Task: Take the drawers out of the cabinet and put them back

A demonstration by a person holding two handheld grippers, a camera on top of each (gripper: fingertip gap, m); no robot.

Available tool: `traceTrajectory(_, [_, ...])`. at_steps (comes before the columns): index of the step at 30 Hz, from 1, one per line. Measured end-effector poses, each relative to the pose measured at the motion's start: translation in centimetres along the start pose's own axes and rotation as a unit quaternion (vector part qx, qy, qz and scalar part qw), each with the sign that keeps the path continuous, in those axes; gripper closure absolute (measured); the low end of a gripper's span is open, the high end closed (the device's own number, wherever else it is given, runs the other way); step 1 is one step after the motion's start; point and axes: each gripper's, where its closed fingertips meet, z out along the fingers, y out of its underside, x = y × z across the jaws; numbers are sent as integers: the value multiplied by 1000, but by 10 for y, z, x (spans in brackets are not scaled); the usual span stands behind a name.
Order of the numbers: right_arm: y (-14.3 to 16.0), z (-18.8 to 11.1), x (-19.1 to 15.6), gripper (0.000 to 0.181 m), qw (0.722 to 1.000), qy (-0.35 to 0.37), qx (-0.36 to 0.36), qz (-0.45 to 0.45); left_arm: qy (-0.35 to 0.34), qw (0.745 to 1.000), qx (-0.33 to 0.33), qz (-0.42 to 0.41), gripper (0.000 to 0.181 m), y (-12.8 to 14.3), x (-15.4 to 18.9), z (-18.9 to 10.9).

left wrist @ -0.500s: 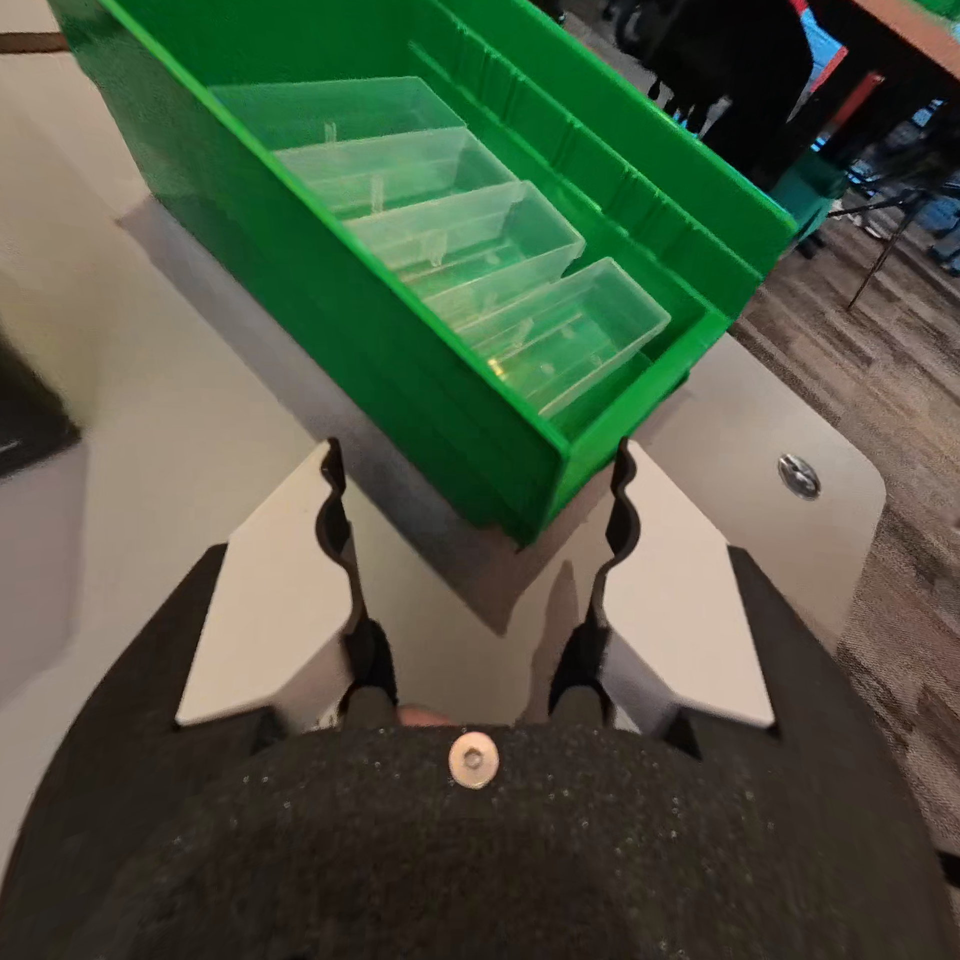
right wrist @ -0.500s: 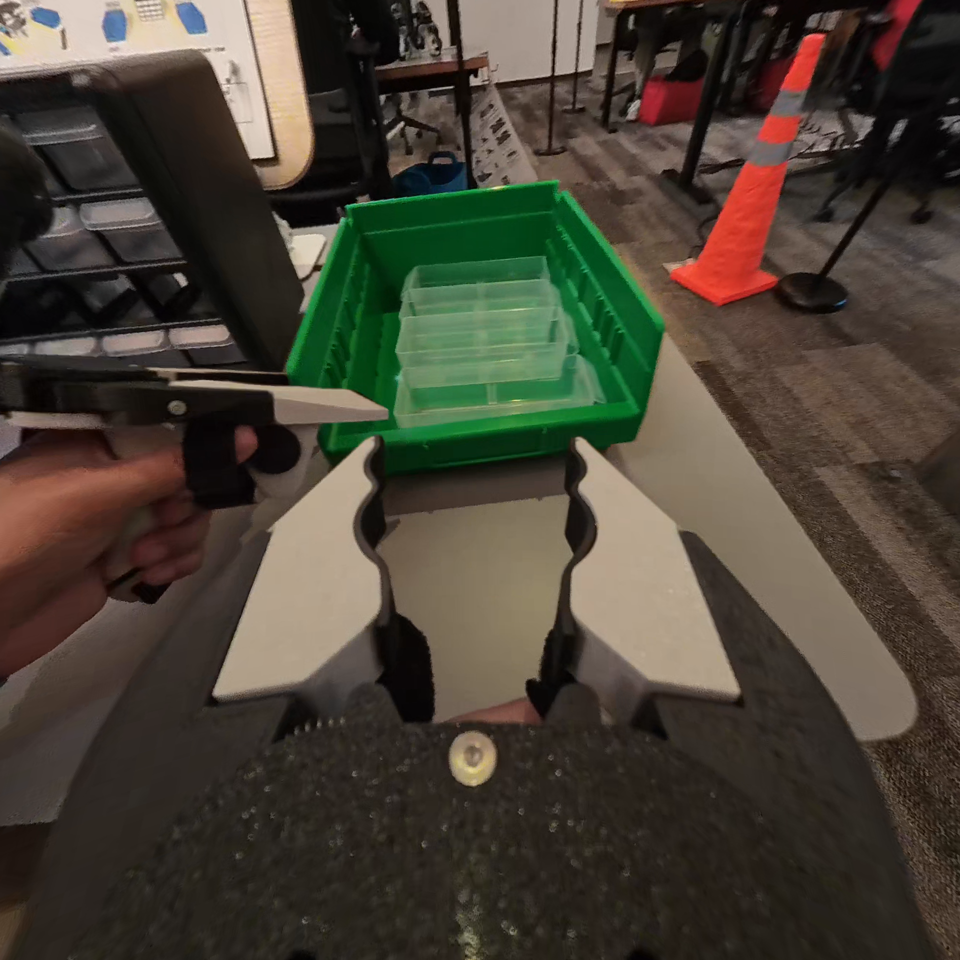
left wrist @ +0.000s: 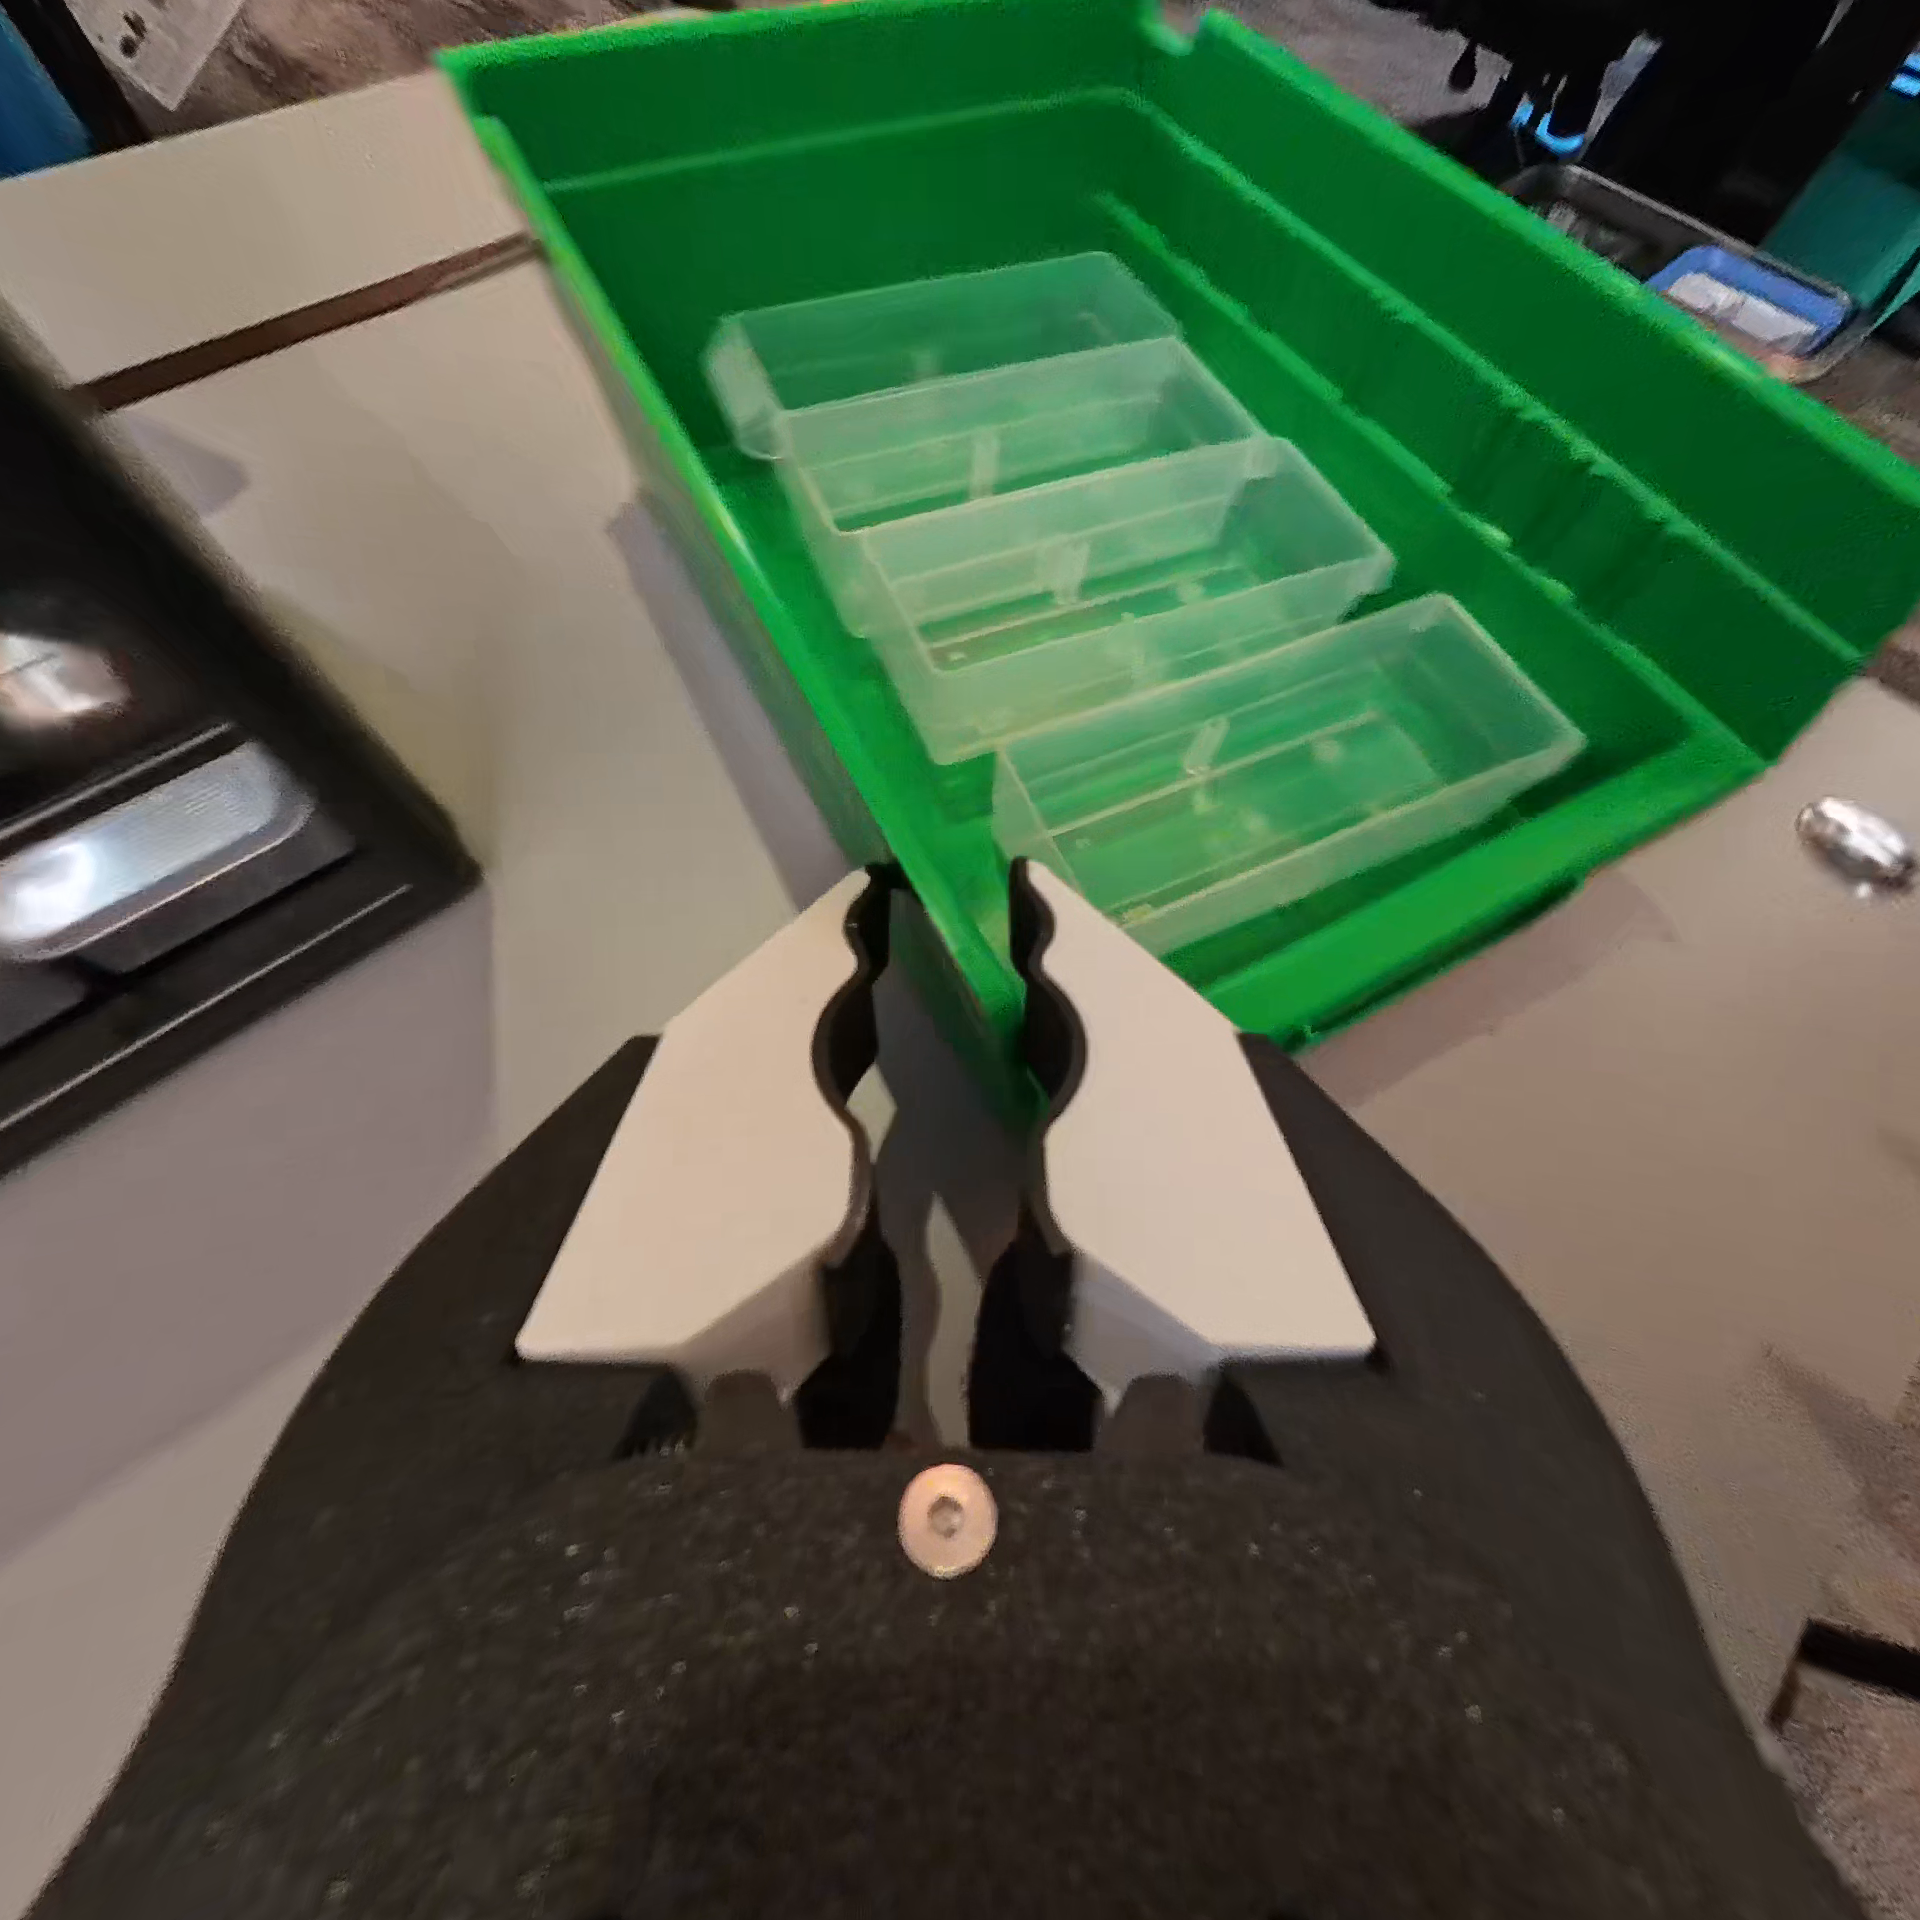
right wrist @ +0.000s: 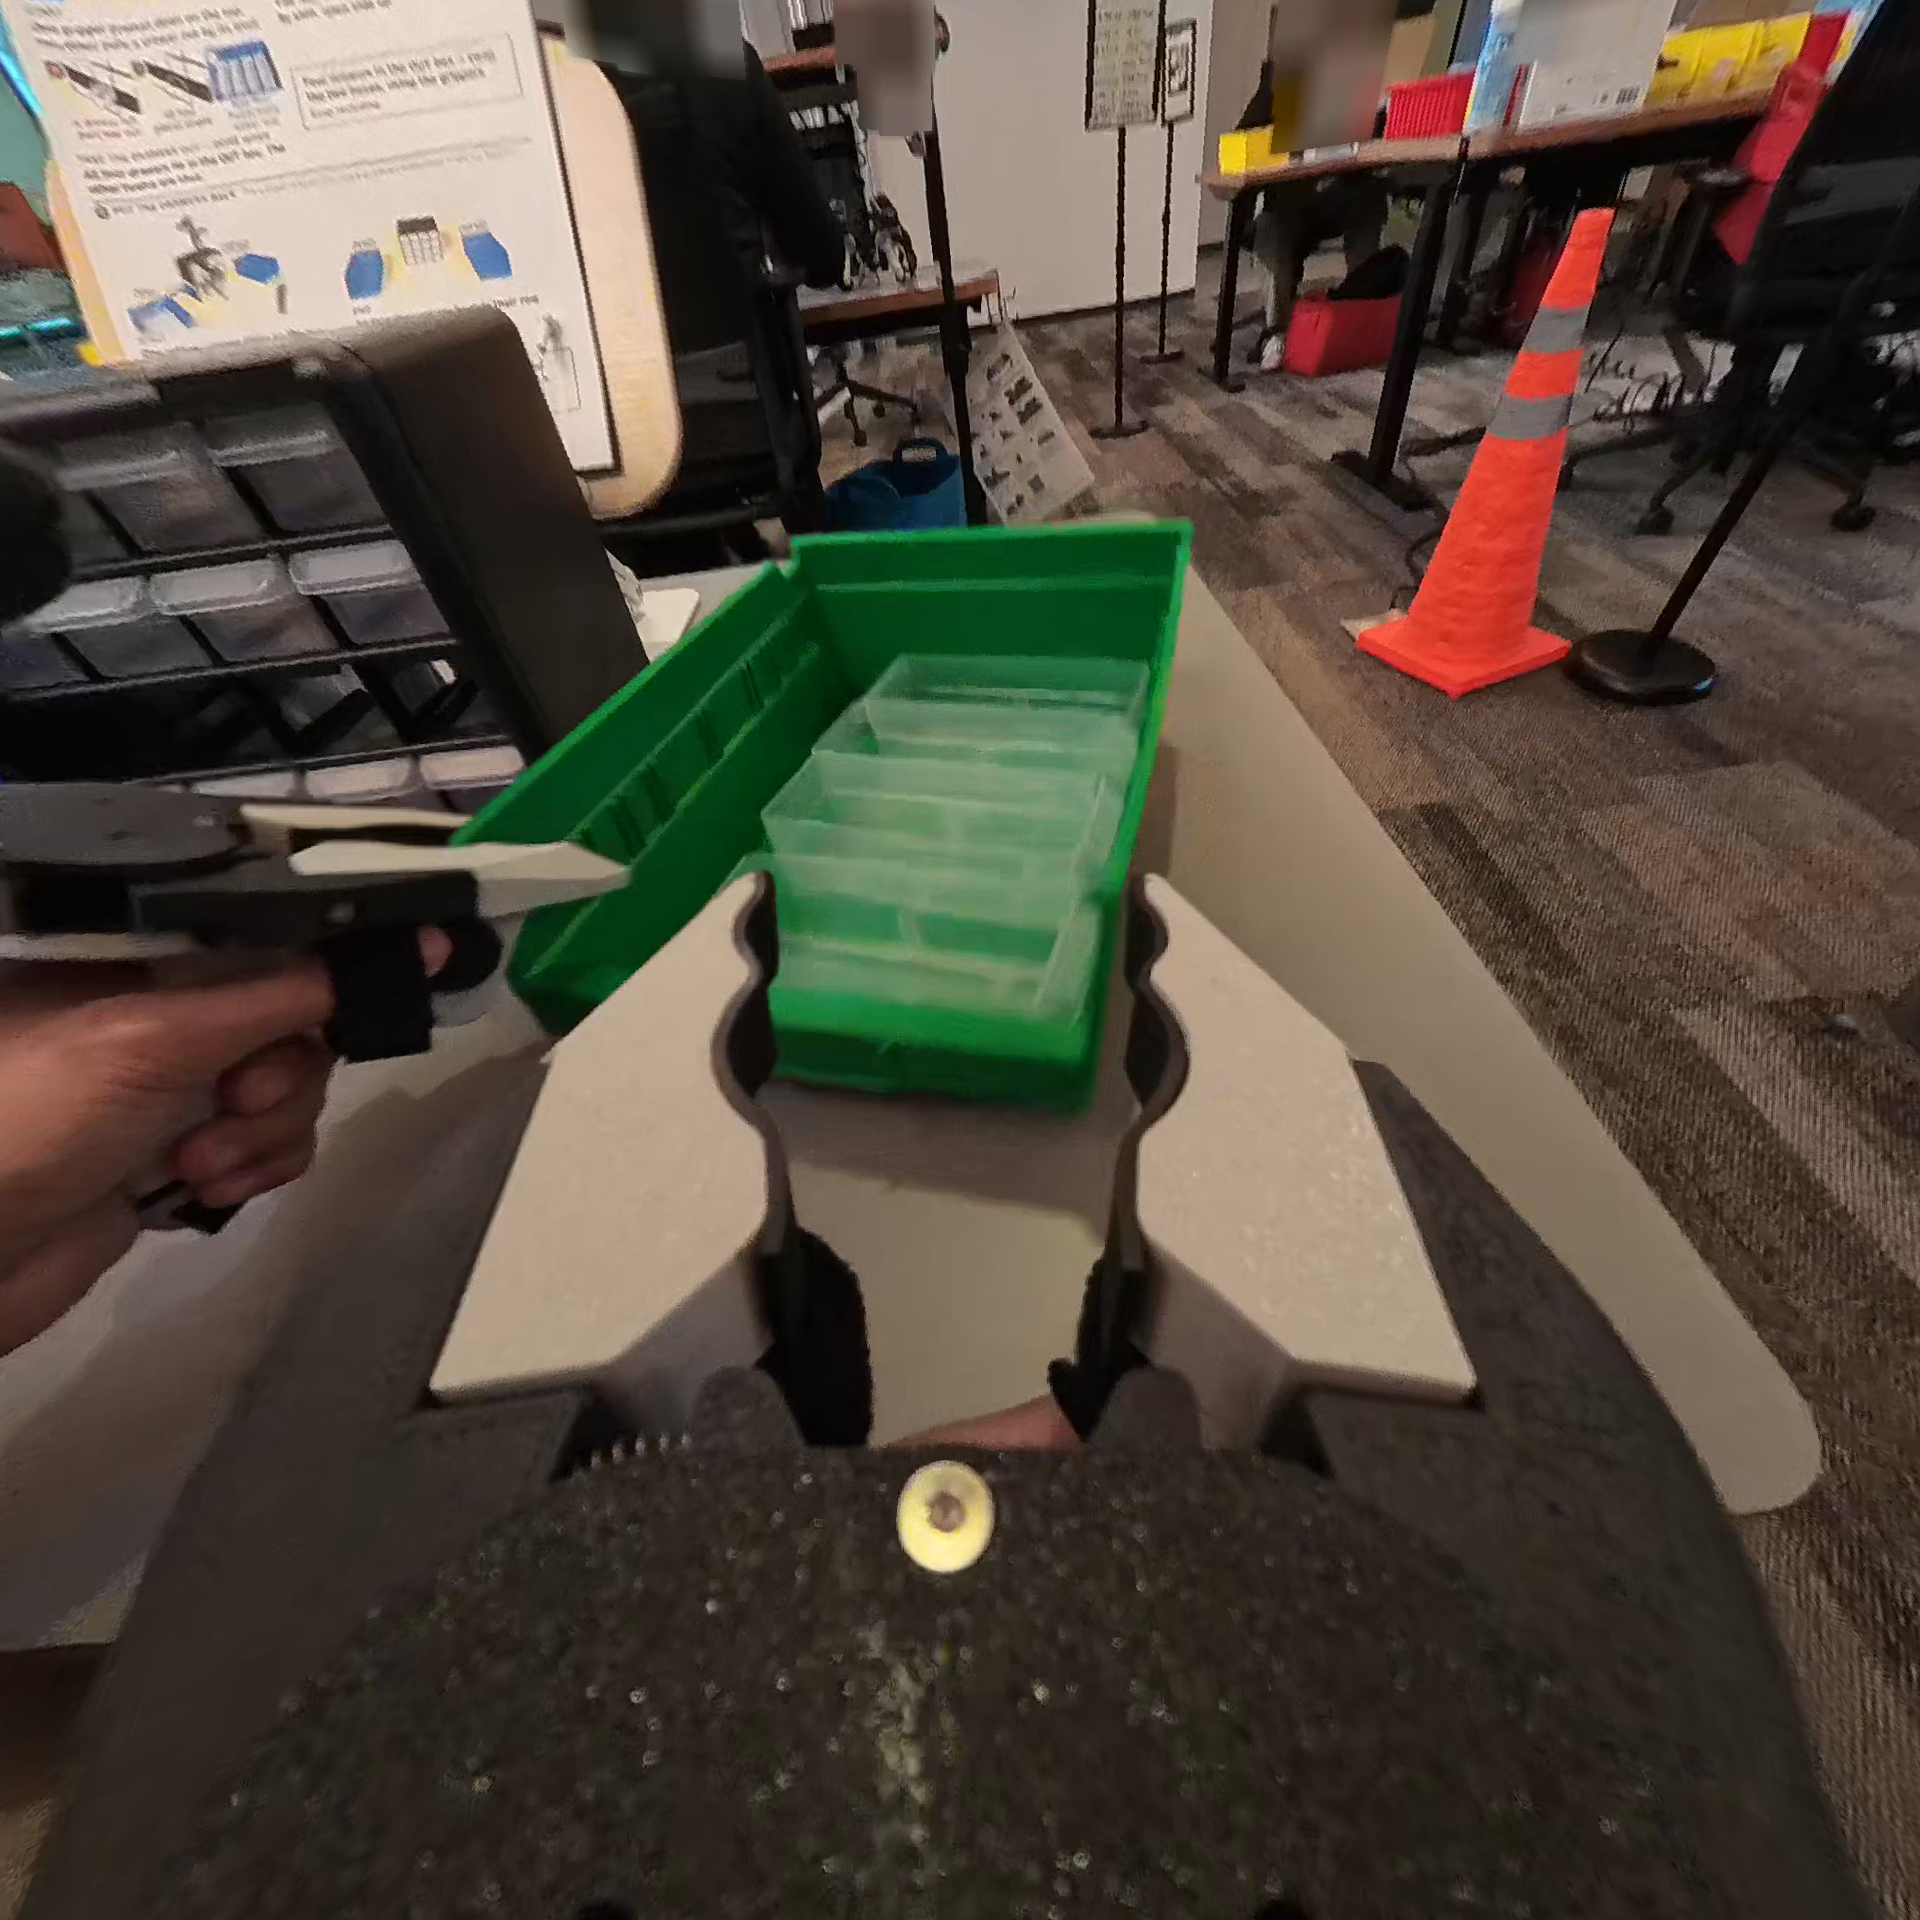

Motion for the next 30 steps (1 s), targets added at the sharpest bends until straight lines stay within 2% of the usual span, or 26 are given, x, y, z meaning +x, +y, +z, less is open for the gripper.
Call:
traceTrajectory(4, [-30,-17,-17,119,996,-36,78,-20,-5,999,-7,36,178,21,-25,-35])
traceTrajectory(7, [-52,-34,-32,122,986,-72,147,-22,21,999,-20,22,178,40,-45,-67])
traceTrajectory(10, [-62,-42,-38,123,979,-71,191,-23,56,997,-38,31,178,62,-65,-104])
traceTrajectory(13, [-49,-31,-51,123,982,-74,162,-55,54,996,-53,48,178,85,-98,-145])
traceTrajectory(16, [-35,-16,-72,124,984,-83,129,-92,17,996,-70,53,175,107,-136,-181])
traceTrajectory(19, [-25,-3,-97,127,982,-100,113,-114,37,996,-73,30,179,125,-150,-209])
traceTrajectory(20, [-24,2,-105,128,982,-105,109,-117,41,996,-81,27,176,133,-154,-218])
traceTrajectory(22, [-24,10,-122,129,981,-119,100,-113,44,996,-76,14,142,141,-161,-237])
traceTrajectory(23, [-26,13,-133,129,981,-132,90,-109,47,997,-57,-1,134,138,-164,-251])
traceTrajectory(24, [-29,15,-147,129,980,-150,79,-107,44,998,-31,-18,134,132,-171,-267])
traceTrajectory(26, [-29,18,-179,135,973,-198,40,-107,-13,999,-1,-46,134,129,-209,-302])
traceTrajectory(28, [-31,23,-212,134,964,-241,0,-111,-142,988,-5,-64,134,144,-278,-342])
traceTrajectory(30, [-36,27,-249,134,951,-279,-29,-128,-246,965,6,-90,134,163,-343,-384])
